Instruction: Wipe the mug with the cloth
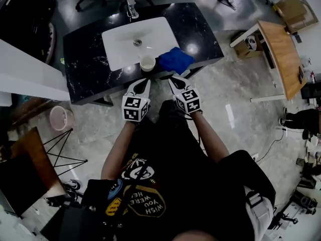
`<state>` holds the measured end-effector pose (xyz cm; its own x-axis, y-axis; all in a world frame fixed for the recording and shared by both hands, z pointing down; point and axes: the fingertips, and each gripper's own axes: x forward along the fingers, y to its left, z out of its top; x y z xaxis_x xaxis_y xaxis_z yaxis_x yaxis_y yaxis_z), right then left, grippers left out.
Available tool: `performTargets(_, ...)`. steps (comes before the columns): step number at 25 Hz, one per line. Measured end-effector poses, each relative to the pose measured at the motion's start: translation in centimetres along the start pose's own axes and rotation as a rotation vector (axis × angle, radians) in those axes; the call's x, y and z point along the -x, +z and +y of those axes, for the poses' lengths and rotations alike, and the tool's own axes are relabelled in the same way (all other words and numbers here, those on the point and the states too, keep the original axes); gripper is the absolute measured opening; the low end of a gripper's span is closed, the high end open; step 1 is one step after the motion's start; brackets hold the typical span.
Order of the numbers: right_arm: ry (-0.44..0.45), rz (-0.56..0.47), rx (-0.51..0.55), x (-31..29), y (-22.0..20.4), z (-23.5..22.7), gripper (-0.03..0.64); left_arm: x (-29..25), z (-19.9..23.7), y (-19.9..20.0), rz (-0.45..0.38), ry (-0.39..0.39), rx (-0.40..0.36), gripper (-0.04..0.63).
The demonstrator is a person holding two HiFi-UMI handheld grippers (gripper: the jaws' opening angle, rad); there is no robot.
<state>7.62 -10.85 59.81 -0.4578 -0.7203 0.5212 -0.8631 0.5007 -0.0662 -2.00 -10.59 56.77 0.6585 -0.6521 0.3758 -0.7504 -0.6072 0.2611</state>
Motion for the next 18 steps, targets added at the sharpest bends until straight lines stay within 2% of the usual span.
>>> performTargets(7, -0.032, -0.016, -0.003, -3.9, 3.4, -5.5, 0.026, -3.1, 3.9, 1.1, -0.009, 0.042, -0.008, 0.003)
performTargets(9, -0.030, -0.011, 0.008, -5.0, 4.1, -6.9, 0.052, -3.9, 5.1, 1.6, -0.021, 0.069, -0.002, 0.003)
performTargets(12, -0.037, 0.069, 0.039, -7.8, 2.8, -9.3, 0.170, -5.2, 6.8, 1.8, -0.032, 0.120, 0.014, 0.003)
performTargets(15, -0.052, 0.185, 0.044, -10.3, 0.0, -12.0, 0.322, -6.2, 7.9, 1.9, -0.040, 0.167, 0.055, 0.003)
performTargets(18, -0.041, 0.283, 0.044, -11.4, -2.6, -13.6, 0.388, -6.7, 8.2, 2.2, -0.054, 0.204, 0.096, 0.003)
